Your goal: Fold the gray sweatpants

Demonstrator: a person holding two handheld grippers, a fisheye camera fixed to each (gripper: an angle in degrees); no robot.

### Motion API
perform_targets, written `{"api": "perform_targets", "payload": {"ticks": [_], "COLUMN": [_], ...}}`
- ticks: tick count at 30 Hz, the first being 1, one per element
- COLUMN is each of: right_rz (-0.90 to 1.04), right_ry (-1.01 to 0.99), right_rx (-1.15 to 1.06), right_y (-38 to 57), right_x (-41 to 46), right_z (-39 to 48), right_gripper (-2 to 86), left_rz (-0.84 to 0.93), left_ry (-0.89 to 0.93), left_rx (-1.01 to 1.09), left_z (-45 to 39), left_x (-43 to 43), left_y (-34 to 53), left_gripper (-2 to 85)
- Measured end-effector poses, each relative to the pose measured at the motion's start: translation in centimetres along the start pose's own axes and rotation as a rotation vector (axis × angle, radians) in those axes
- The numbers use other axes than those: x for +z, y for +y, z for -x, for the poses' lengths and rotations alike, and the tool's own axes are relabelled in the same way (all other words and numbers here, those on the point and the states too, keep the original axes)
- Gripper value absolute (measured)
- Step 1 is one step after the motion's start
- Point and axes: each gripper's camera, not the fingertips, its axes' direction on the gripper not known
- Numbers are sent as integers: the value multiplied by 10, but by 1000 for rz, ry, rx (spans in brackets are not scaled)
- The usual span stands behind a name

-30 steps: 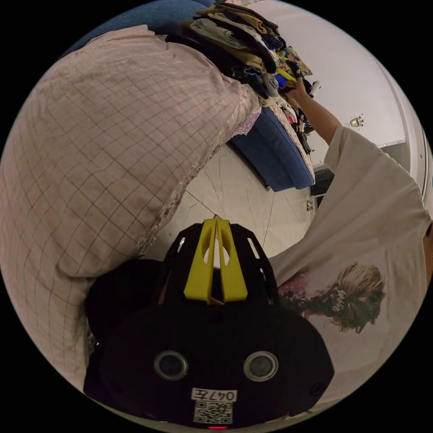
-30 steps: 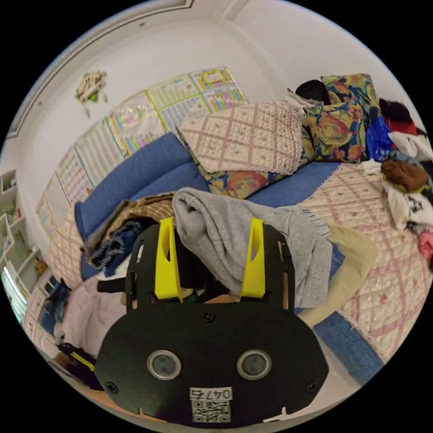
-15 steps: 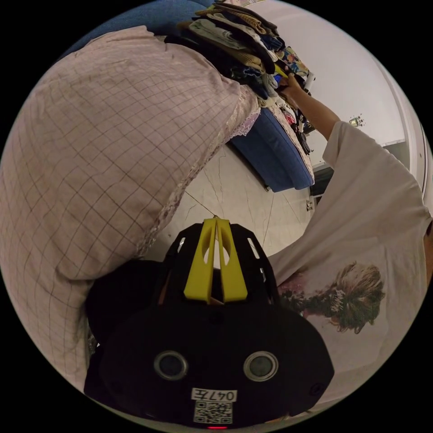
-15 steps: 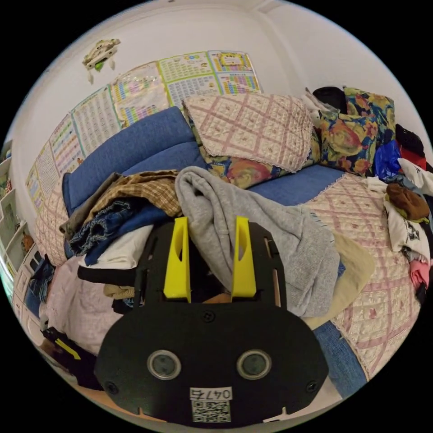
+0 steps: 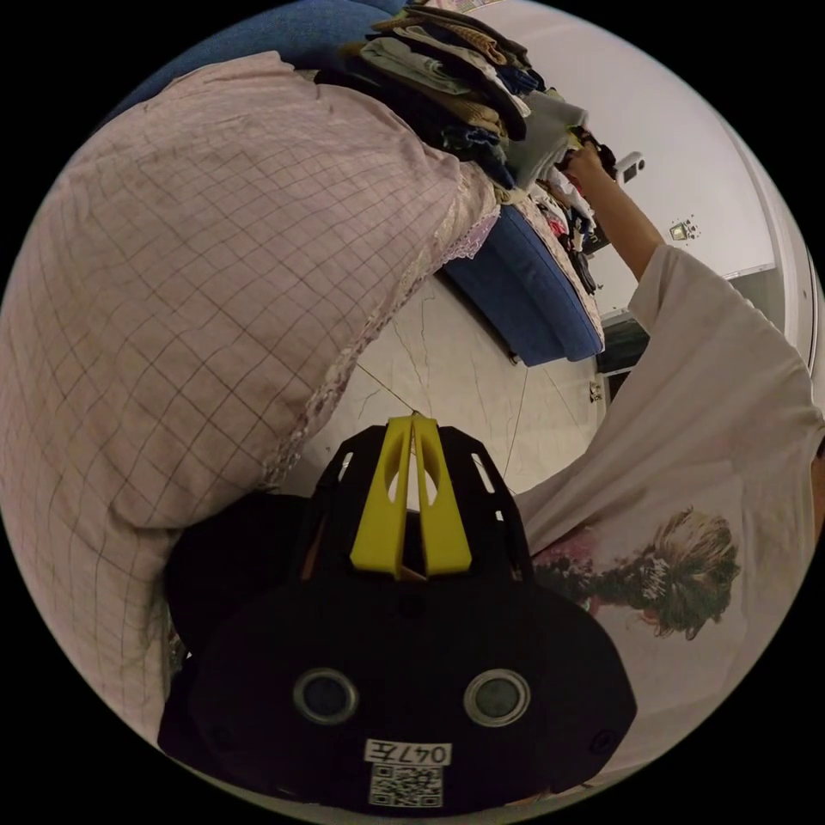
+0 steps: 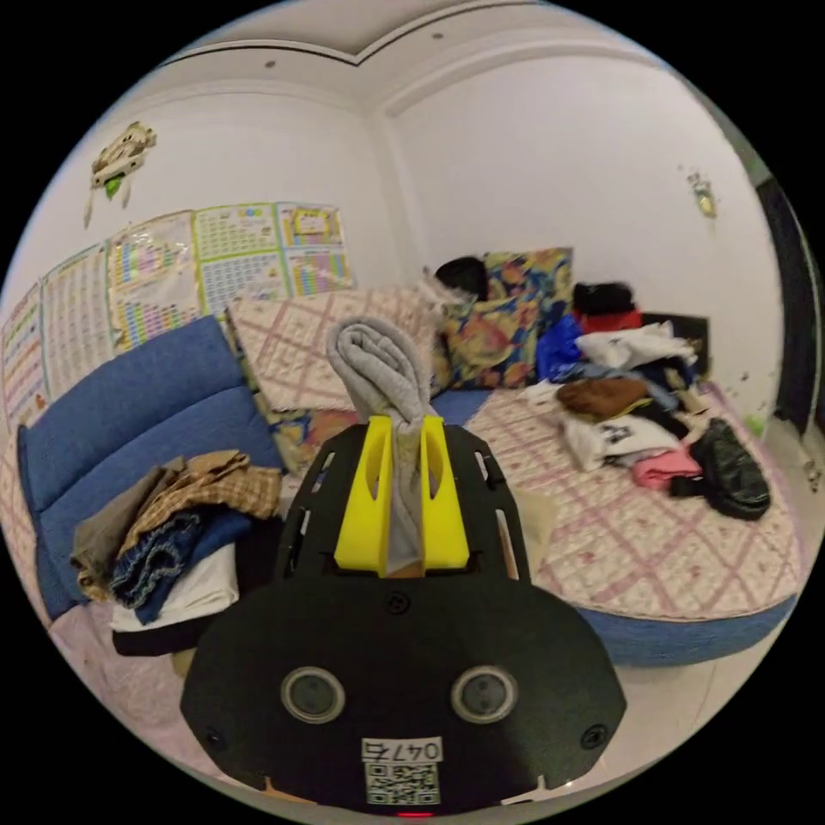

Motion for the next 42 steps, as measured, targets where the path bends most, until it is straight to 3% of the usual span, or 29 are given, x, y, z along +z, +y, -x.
{"api": "perform_targets", "payload": {"ticks": [5, 9, 11, 14, 19, 23, 27, 33, 36, 39, 42], "right_rz": [-103, -61, 137, 226, -64, -194, -192, 55, 147, 124, 116], "right_ry": [249, 293, 37, -244, -221, -177, -244, -297, -503, -711, -902], "right_rx": [-37, -103, -143, -103, 111, 63, -58, -90, -210, -310, -452], "right_y": [-64, -99, -120, -143, -191, -213, -192, -129, -159, -219, -273], "right_x": [-59, -56, -26, -28, -120, -236, -343, -464, -495, -536, -585], "right_z": [43, 92, 121, 146, 142, 161, 201, 320, 415, 510, 605], "right_gripper": [13, 25, 71, 130, 93, 73, 54, 3, -4, -6, -7], "left_rz": [-2, 4, 5, -4, -29, -42, -58, -69, -113, -220, -335], "left_ry": [-1, -15, -13, -3, 9, 20, 20, -12, -27, -7, -101], "left_rx": [1, -2, -5, -12, -6, 8, 15, 55, 84, 114, 112], "left_z": [-49, -87, -113, -148, -210, -273, -330, -440, -499, -557, -620], "left_x": [8, 16, 20, 24, 29, 37, 45, 62, 66, 57, 41], "left_y": [-5, -11, -15, -21, -25, -33, -39, -53, -53, -46, -25], "left_gripper": [-10, -10, -10, -10, -10, -10, -10, -10, -10, -10, -10]}}
